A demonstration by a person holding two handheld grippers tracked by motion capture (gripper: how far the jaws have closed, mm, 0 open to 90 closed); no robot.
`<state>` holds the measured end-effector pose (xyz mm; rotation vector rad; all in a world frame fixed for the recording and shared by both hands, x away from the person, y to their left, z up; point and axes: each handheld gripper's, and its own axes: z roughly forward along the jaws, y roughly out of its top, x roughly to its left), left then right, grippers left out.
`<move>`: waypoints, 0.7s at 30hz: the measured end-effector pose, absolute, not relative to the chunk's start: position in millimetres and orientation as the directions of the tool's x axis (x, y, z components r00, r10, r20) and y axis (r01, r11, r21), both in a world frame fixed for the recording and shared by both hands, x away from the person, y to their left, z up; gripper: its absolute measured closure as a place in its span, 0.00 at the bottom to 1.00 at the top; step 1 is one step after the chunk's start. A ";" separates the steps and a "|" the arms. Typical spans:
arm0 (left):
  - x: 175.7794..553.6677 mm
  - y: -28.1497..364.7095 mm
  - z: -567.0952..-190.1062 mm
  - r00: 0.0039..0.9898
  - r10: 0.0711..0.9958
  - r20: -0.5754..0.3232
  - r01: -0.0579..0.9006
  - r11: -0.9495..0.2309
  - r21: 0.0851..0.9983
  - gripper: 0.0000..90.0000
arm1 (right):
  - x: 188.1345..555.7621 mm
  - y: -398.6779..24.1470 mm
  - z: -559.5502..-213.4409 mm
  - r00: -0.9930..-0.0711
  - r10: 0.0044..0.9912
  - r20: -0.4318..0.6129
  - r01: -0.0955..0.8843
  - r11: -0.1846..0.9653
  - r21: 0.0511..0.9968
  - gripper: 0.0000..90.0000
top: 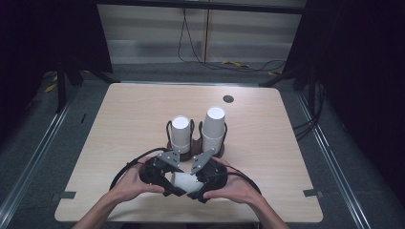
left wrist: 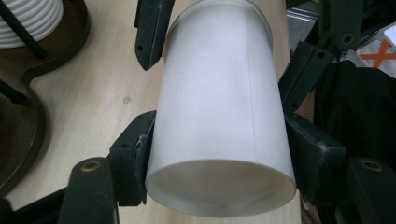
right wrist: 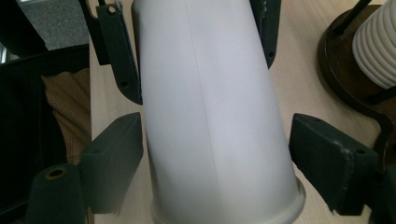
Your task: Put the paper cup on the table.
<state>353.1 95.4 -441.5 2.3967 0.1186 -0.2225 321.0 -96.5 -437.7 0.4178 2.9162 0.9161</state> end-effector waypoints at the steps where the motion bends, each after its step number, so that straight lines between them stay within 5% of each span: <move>1: 353.4 95.8 -440.8 0.980 0.022 -0.197 0.148 -0.741 0.655 0.36 | 321.7 -97.6 -437.5 -0.963 0.268 0.027 0.235 0.787 0.570 0.19; 21: 357.3 109.1 -428.6 0.978 0.055 -0.199 0.182 -0.687 0.704 0.36 | 322.2 -134.3 -438.4 -0.927 0.365 0.082 0.335 0.713 0.616 0.16</move>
